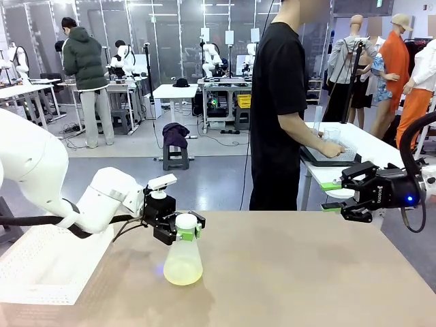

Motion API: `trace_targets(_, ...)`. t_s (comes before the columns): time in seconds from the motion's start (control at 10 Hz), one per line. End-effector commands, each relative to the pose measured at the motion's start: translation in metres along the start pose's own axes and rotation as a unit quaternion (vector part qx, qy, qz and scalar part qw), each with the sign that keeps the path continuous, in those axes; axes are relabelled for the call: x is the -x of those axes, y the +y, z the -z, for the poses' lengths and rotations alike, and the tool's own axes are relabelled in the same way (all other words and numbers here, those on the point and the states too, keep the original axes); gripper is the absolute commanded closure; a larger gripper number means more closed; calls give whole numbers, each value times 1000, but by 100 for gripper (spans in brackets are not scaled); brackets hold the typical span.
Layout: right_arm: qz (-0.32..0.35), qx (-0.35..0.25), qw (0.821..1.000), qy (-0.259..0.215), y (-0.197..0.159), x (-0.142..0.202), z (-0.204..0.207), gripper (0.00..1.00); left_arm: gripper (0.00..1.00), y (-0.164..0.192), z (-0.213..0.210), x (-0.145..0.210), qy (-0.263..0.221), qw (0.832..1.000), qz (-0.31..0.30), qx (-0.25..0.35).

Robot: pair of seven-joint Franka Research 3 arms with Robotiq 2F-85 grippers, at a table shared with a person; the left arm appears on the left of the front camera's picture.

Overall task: Prepare the solutions needed for the experiment.
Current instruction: When the human places the Big flask in the center of the table, pick up the Big flask and place it in the left Organizing basket.

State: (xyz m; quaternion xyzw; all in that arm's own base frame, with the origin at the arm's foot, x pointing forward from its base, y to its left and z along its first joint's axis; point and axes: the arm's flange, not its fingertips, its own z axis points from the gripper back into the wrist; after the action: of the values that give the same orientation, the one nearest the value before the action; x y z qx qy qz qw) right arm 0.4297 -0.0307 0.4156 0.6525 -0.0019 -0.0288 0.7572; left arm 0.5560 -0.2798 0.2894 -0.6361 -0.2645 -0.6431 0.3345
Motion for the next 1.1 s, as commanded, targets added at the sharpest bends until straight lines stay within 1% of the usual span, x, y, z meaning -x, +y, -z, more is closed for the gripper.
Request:
trace_targets(0.0, 0, -3, 1000, 2, 0, 1, 0, 48, 100, -9, -5, -17, 23, 1000, 21, -1)
trace_targets(0.2, 0, -3, 1000, 2, 0, 1, 0, 48, 100, -19, -18, -41, 47, 998, 36, -12)
trace_targets(0.3, 0, -3, 1000, 2, 0, 1, 0, 48, 100, -25, -28, -50, 47, 998, 43, -19)
trace_targets(0.5, 0, -3, 1000, 2, 0, 1, 0, 48, 100, -48, -56, -74, 63, 995, 62, -51)
trace_targets(0.7, 0, -3, 1000, 2, 0, 1, 0, 48, 100, -84, -92, -102, 80, 988, 88, -100)
trace_targets(0.9, 0, -3, 1000, 2, 0, 1, 0, 48, 100, -123, -128, -127, 100, 976, 111, -157)
trace_targets(1.0, 0, -3, 1000, 2, 0, 1, 0, 48, 100, -146, -146, -136, 98, 970, 116, -190)
